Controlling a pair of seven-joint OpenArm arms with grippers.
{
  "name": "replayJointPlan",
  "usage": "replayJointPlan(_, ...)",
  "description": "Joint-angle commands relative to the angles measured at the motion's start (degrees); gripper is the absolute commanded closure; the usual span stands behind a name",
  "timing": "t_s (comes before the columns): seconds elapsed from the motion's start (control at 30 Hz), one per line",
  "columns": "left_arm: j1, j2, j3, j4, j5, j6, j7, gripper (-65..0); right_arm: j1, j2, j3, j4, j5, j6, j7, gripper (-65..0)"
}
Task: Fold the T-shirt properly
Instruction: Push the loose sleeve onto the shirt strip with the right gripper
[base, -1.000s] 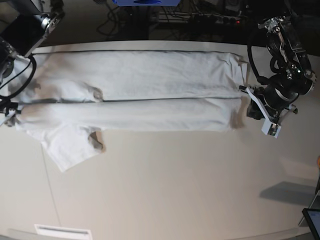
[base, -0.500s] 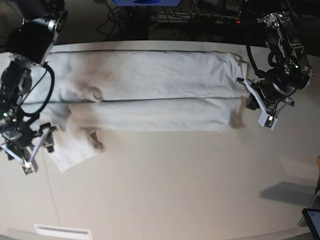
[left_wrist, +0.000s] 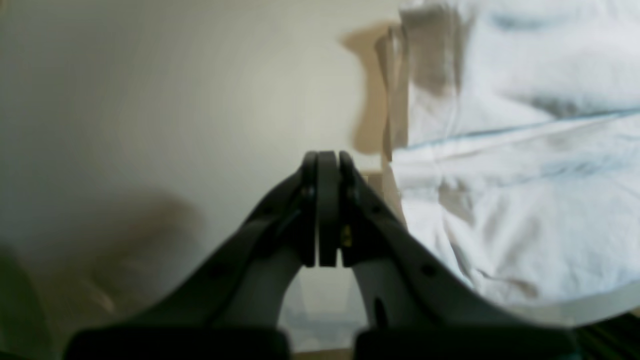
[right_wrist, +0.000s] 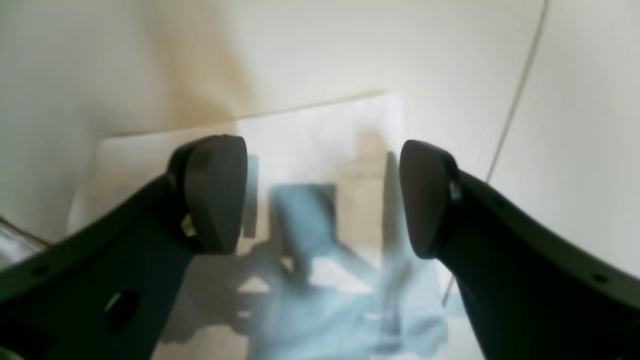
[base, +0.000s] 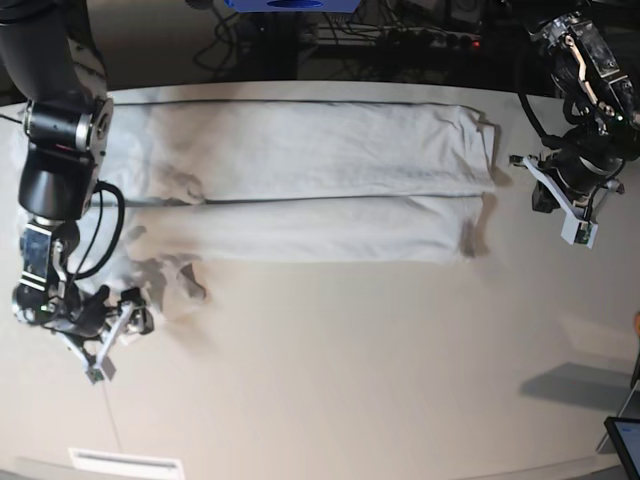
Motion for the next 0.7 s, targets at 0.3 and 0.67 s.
replayJointPlan(0.3,0.57,-1.75,-0.30,0.91,-0.25,0.03,-0.83,0.0,6.91,2.15,-0.38,-12.09,0.37,0.11,9.58,-45.6)
replayJointPlan(0.67,0.48,-1.75,-0.30,0.91,-0.25,0.03,-0.83,0.0,8.94,2.50,-0.21,-15.87,-6.40,0.11,13.71,-46.1)
